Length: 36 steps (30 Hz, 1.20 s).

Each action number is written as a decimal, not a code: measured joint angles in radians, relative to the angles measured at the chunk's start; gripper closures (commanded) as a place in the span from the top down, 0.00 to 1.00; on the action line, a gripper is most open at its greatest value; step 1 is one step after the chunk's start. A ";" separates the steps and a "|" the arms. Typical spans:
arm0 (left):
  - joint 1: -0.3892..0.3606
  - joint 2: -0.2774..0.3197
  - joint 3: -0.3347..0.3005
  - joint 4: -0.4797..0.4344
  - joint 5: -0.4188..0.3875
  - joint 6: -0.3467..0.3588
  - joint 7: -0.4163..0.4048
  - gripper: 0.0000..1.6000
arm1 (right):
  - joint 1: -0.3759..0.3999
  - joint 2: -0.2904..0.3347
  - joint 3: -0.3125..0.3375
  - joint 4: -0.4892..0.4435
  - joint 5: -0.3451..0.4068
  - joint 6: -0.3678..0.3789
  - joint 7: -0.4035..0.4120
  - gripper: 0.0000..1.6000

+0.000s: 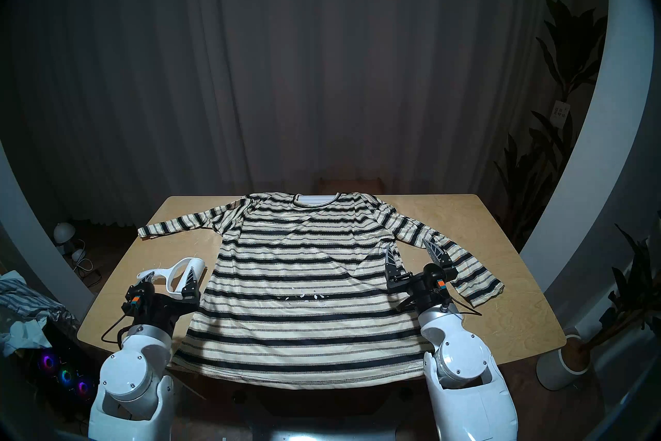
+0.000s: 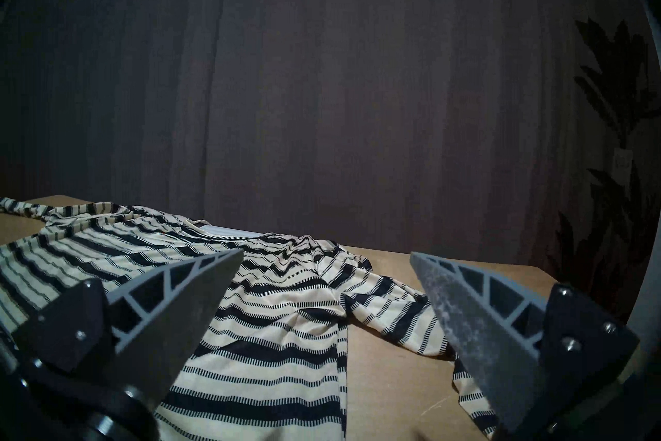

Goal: Use the fur roller to clean a top

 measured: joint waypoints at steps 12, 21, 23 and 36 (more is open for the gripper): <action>-0.034 -0.068 -0.155 -0.050 -0.361 0.109 -0.098 1.00 | 0.060 0.031 0.016 0.018 0.025 -0.011 0.044 1.00; -0.066 -0.123 -0.254 -0.031 -0.632 0.176 -0.146 1.00 | 0.110 0.046 0.025 0.019 0.042 -0.009 0.063 1.00; -0.073 -0.132 -0.277 -0.024 -0.688 0.195 -0.159 1.00 | 0.116 0.047 0.025 0.017 0.047 -0.009 0.068 1.00; -0.137 -0.126 -0.443 0.106 -1.107 0.425 -0.268 1.00 | 0.095 0.025 0.015 0.002 0.079 0.002 0.072 1.00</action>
